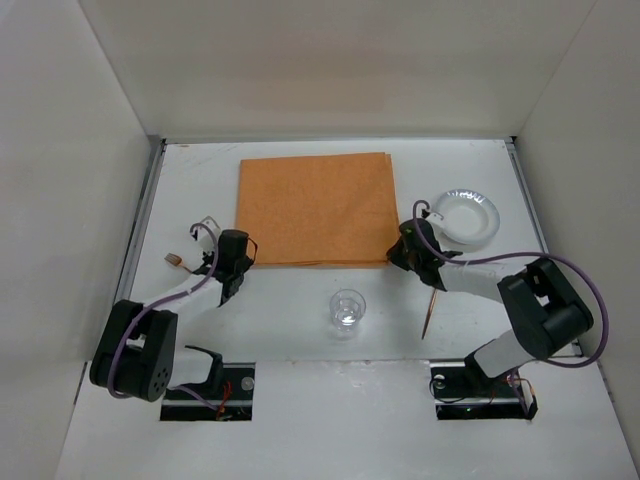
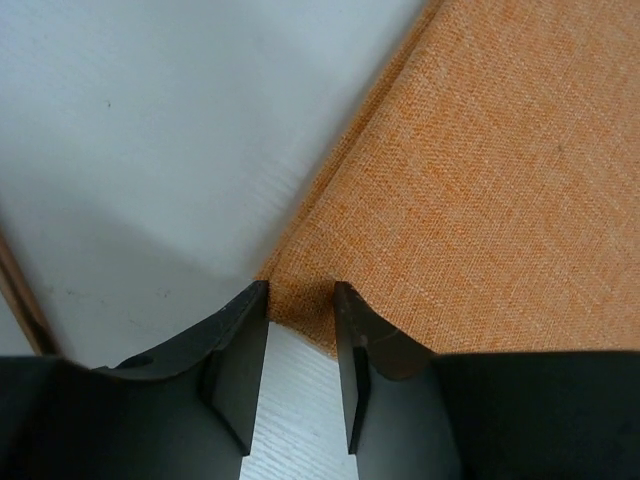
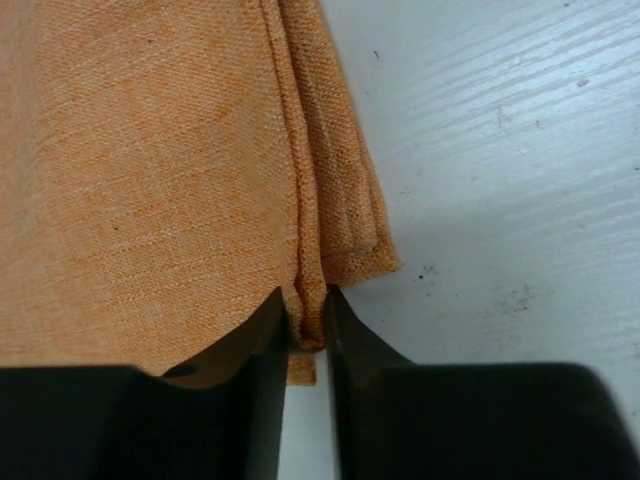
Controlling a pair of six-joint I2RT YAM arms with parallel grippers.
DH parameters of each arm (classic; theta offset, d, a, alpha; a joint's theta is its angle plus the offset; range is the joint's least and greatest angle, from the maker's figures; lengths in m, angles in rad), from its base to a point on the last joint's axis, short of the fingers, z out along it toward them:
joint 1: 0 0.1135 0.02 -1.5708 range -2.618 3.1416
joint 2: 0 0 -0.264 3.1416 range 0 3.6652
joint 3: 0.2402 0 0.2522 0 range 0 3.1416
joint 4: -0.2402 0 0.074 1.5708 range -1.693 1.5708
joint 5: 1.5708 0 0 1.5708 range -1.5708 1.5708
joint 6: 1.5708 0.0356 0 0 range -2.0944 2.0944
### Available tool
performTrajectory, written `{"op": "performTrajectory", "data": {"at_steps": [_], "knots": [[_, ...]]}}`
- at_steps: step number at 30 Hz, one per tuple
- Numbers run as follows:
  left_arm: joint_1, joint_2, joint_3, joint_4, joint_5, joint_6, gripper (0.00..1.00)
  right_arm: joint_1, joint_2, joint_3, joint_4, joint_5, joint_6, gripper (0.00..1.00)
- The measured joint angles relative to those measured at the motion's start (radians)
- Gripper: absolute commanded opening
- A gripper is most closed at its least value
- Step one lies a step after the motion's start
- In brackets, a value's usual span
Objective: Set the dinner table for one person
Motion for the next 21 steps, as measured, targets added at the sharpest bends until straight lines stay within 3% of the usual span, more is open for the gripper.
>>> {"op": "performTrajectory", "data": {"at_steps": [2,5,21], "knots": [[0.004,-0.002,-0.005,0.008,0.007,-0.002,0.11,-0.004,-0.001,0.0,0.0,-0.006,0.01,0.14],[0.011,-0.03,-0.03,0.019,0.018,-0.003,0.04,-0.008,-0.014,-0.005,-0.001,-0.014,0.023,0.13],[-0.05,-0.327,-0.11,-0.137,0.056,-0.031,0.02,-0.006,-0.317,-0.193,-0.084,-0.048,0.082,0.13]]}}
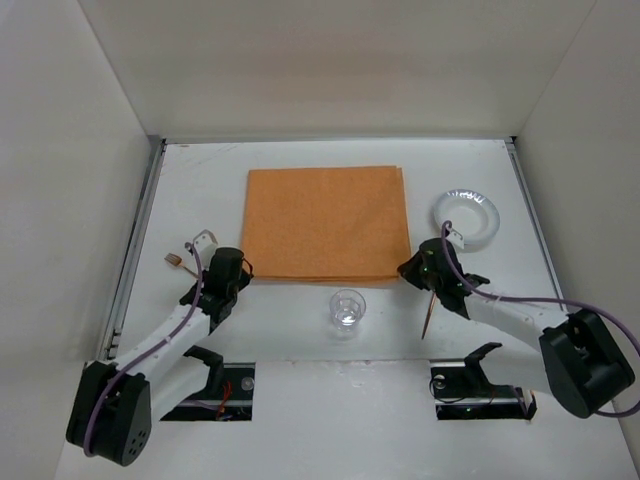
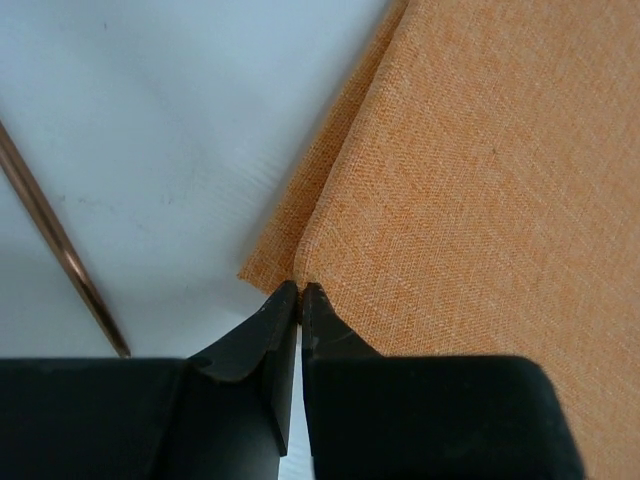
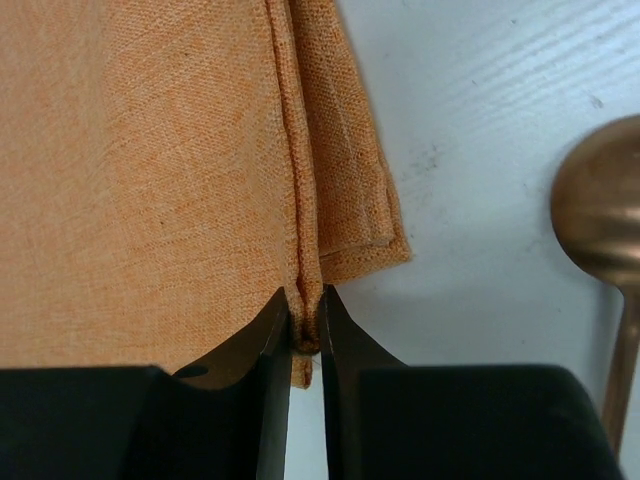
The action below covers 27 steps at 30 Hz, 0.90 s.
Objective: Set the dinner table for one person
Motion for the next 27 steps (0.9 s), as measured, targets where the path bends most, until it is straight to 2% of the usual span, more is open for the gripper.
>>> {"op": "performTrajectory", "data": {"at_steps": [5,7,8,10,12,15,19,20,22,23,25,26,27], "knots": [[-0.056,-0.064,-0.032,-0.062,-0.024,-0.046,0.05,0.005,-0.067,-0.018,-0.067,0.014,0.029,0.14],[-0.074,-0.079,-0.039,-0.084,-0.035,-0.06,0.07,0.009,-0.099,-0.023,-0.09,0.02,0.041,0.17],[-0.08,-0.083,-0.039,-0.096,-0.042,-0.066,0.1,0.01,-0.116,-0.027,-0.101,0.021,0.046,0.24],[-0.092,-0.092,-0.039,-0.113,-0.058,-0.071,0.22,0.011,-0.157,-0.035,-0.129,0.027,0.06,0.46],[-0.095,-0.103,-0.039,-0.129,-0.08,-0.068,0.32,0.011,-0.204,-0.04,-0.166,0.05,0.063,0.6],[-0.097,-0.132,-0.038,-0.142,-0.112,-0.053,0.41,0.011,-0.254,-0.036,-0.205,0.071,0.047,0.65],[-0.1,-0.169,-0.013,-0.15,-0.136,-0.027,0.46,-0.003,-0.278,-0.003,-0.241,0.082,0.009,0.67],[-0.101,-0.174,0.0,-0.148,-0.138,-0.02,0.46,-0.015,-0.28,0.011,-0.243,0.082,-0.003,0.66],[-0.105,-0.184,0.019,-0.127,-0.143,-0.007,0.47,-0.043,-0.279,0.043,-0.243,0.085,-0.026,0.56],[-0.109,-0.188,0.024,-0.11,-0.144,-0.002,0.47,-0.056,-0.279,0.058,-0.24,0.085,-0.035,0.44],[-0.119,-0.19,0.025,-0.069,-0.143,0.007,0.46,-0.076,-0.28,0.081,-0.223,0.086,-0.051,0.15],[-0.123,-0.187,0.025,-0.047,-0.138,0.012,0.45,-0.085,-0.283,0.087,-0.212,0.086,-0.055,0.09],[-0.127,-0.182,0.025,-0.02,-0.132,0.018,0.43,-0.093,-0.291,0.088,-0.2,0.086,-0.057,0.07]]}}
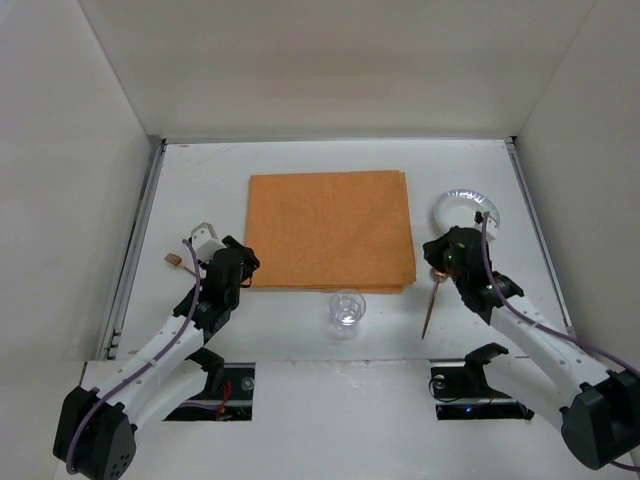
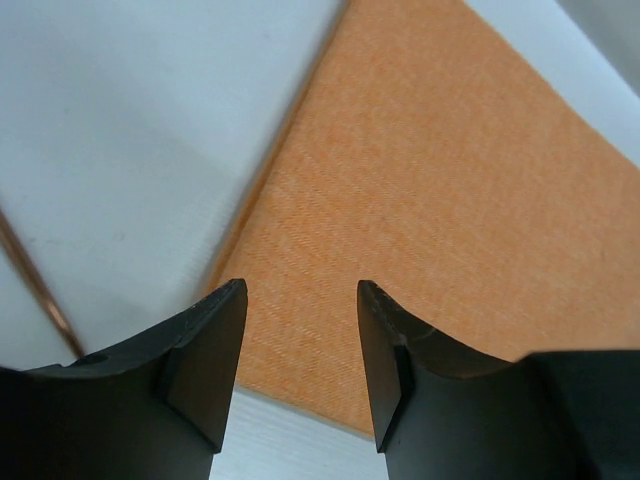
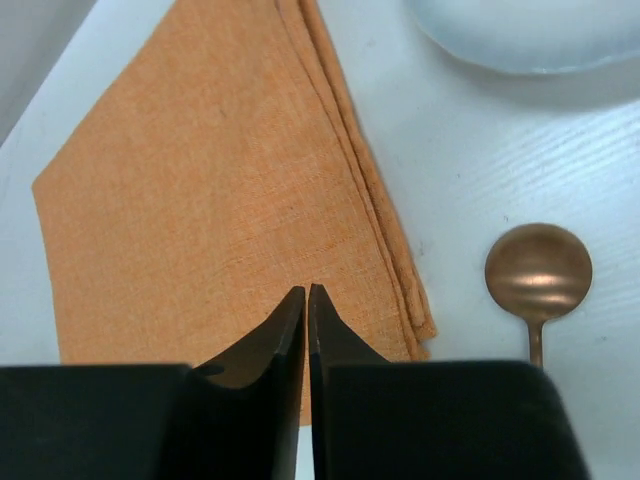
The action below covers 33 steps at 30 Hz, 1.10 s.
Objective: Set the dinner table for one person
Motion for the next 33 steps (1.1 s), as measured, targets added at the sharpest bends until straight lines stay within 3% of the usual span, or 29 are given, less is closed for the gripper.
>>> {"op": "performTrajectory", "data": {"at_steps": [5,8,10,14,17,24,33], "knots": [[-0.006,0.035,0.0,0.132,0.047,0.047,0.18,-0.056,-0.093,-0.004,0.024,0.002,-0.006,0.07],[-0.01,0.066,0.0,0.205,0.063,0.08,0.13,-0.167,-0.099,-0.006,0.052,-0.003,-0.004,0.09],[-0.01,0.11,0.005,0.243,0.076,0.096,0.14,-0.243,-0.065,-0.006,0.066,-0.009,0.002,0.16],[-0.011,0.208,0.017,0.322,0.11,0.113,0.22,-0.34,0.015,-0.028,0.108,-0.014,0.027,0.47],[-0.013,0.248,0.017,0.383,0.125,0.114,0.24,-0.378,0.051,-0.055,0.142,-0.005,0.04,0.58],[-0.017,0.301,0.014,0.455,0.146,0.114,0.26,-0.516,0.194,-0.059,0.21,-0.006,0.071,0.63],[-0.017,0.314,0.001,0.492,0.156,0.109,0.26,-0.694,0.447,-0.062,0.397,-0.148,0.109,0.6]]}}
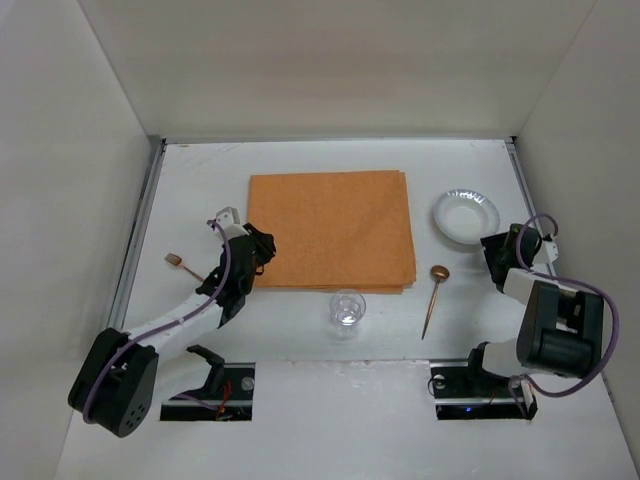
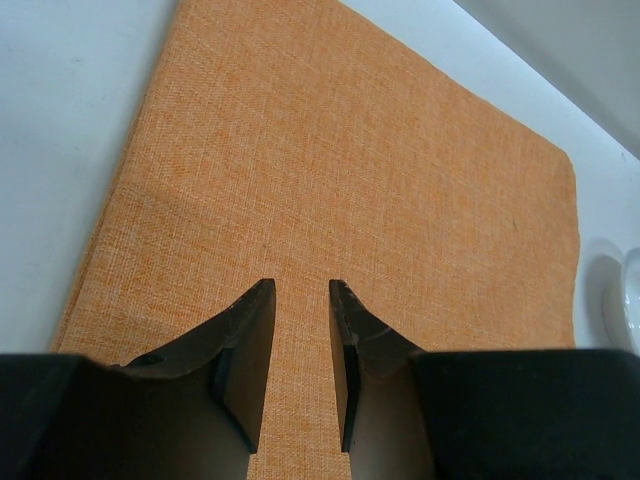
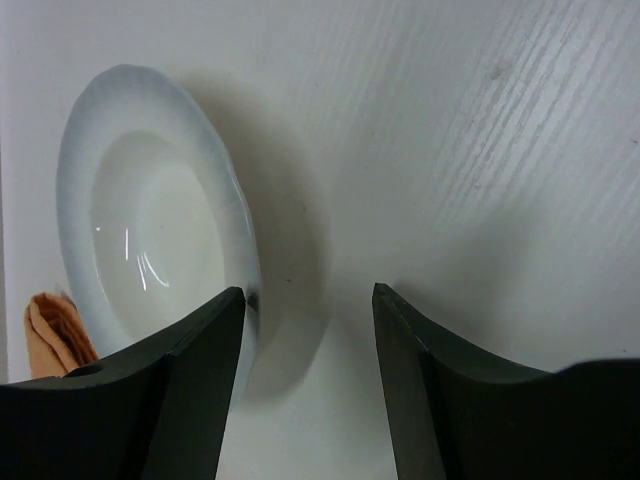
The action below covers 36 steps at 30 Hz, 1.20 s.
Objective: Set the dinner table for one person
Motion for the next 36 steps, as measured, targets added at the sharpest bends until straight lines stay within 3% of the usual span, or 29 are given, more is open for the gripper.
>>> {"op": "performTrajectory", "data": {"at_steps": [9,14,19,29,33,36], "knots": [[-0.006,0.05,0.0,0.023,0.012,-0.005,0.26,-0.024,0.178,-0.004,0.257,-0.117,0.05,0.46],[-0.006,0.053,-0.002,0.033,0.013,-0.007,0.26,-0.024,0.28,-0.014,0.43,-0.173,0.112,0.22],[-0.006,0.053,-0.003,0.038,0.013,-0.008,0.26,-0.024,0.289,-0.05,0.522,-0.192,0.168,0.16],[-0.005,0.055,-0.004,0.039,0.021,-0.008,0.26,0.019,0.052,-0.103,0.408,-0.171,0.162,0.15],[0.0,0.055,-0.006,0.039,0.023,-0.011,0.27,0.12,-0.07,-0.08,0.327,-0.157,0.125,0.15],[0.002,0.055,-0.006,0.04,0.024,-0.013,0.28,0.265,-0.105,-0.016,0.256,-0.142,0.08,0.16]]}}
